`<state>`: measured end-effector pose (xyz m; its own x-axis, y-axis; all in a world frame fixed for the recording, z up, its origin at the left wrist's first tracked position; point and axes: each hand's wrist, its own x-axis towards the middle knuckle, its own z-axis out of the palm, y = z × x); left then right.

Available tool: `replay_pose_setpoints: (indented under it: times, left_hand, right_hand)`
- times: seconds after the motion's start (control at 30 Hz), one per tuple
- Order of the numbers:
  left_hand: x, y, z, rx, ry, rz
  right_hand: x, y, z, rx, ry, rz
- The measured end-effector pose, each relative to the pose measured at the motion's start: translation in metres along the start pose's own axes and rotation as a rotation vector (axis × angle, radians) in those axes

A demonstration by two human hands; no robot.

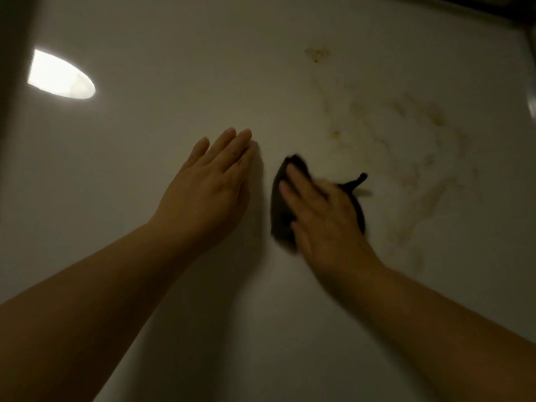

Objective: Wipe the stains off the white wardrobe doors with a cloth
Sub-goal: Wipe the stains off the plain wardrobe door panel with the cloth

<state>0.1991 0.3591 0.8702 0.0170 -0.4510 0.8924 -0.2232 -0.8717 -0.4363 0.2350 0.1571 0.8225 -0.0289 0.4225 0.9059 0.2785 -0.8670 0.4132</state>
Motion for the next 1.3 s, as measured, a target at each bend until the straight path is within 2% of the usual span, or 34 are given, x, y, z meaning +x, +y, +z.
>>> replay_pose_setpoints:
  times: [0.13, 0.2, 0.3, 0.37, 0.43, 0.5, 0.57, 0.63, 0.7, 0.73, 0.8, 0.9, 1.03, 1.2, 1.23, 1.3]
  left_hand:
    - [0.01, 0.009, 0.006, 0.01, -0.013, 0.017]
    - [0.015, 0.01, 0.007, 0.023, -0.013, 0.013]
    - [0.021, 0.009, 0.008, 0.038, -0.009, 0.025]
    - [0.028, 0.009, 0.009, 0.049, 0.003, 0.029]
    - [0.035, 0.009, 0.009, 0.052, 0.016, 0.033]
    - [0.045, 0.009, 0.008, 0.061, 0.031, 0.034]
    - [0.053, 0.008, 0.006, 0.068, 0.031, 0.014]
    - [0.06, 0.005, 0.004, 0.063, 0.011, -0.016]
    - [0.061, 0.001, 0.002, 0.077, 0.001, -0.019]
    - [0.06, -0.002, 0.001, 0.09, 0.003, -0.014]
    - [0.059, -0.005, 0.0, 0.104, -0.004, -0.003]
    - [0.06, -0.011, 0.003, 0.114, -0.02, -0.008]
    - [0.067, -0.015, 0.002, 0.114, 0.013, -0.001]
    - [0.069, -0.017, -0.002, 0.103, 0.025, -0.041]
    - [0.069, -0.017, -0.003, 0.109, 0.026, -0.038]
    - [0.069, -0.017, -0.006, 0.107, 0.02, -0.037]
  right_hand:
    - [-0.049, 0.021, -0.007, 0.044, -0.059, -0.153]
    - [-0.04, 0.051, -0.01, 0.05, -0.032, -0.071]
    - [0.003, 0.084, -0.015, 0.058, 0.066, 0.163]
    - [0.041, 0.088, -0.017, 0.072, 0.1, 0.287]
    - [0.07, 0.075, -0.016, 0.039, 0.1, 0.322]
    - [0.076, 0.058, -0.013, 0.015, 0.112, 0.219]
    - [0.06, 0.049, -0.011, 0.044, 0.041, 0.113]
    - [0.036, 0.054, -0.011, 0.06, -0.019, 0.013]
    - [0.024, 0.076, -0.015, 0.054, 0.004, -0.051]
    - [0.027, 0.09, -0.018, 0.023, 0.04, -0.034]
    - [0.047, 0.111, -0.026, -0.006, 0.082, 0.133]
    - [0.098, 0.121, -0.03, -0.084, 0.004, 0.324]
    - [0.133, 0.09, -0.029, -0.096, -0.032, 0.284]
    - [0.084, 0.075, -0.019, -0.029, 0.118, -0.065]
    - [0.081, 0.089, -0.018, -0.042, 0.131, -0.076]
    - [0.092, 0.111, -0.023, -0.054, 0.125, 0.012]
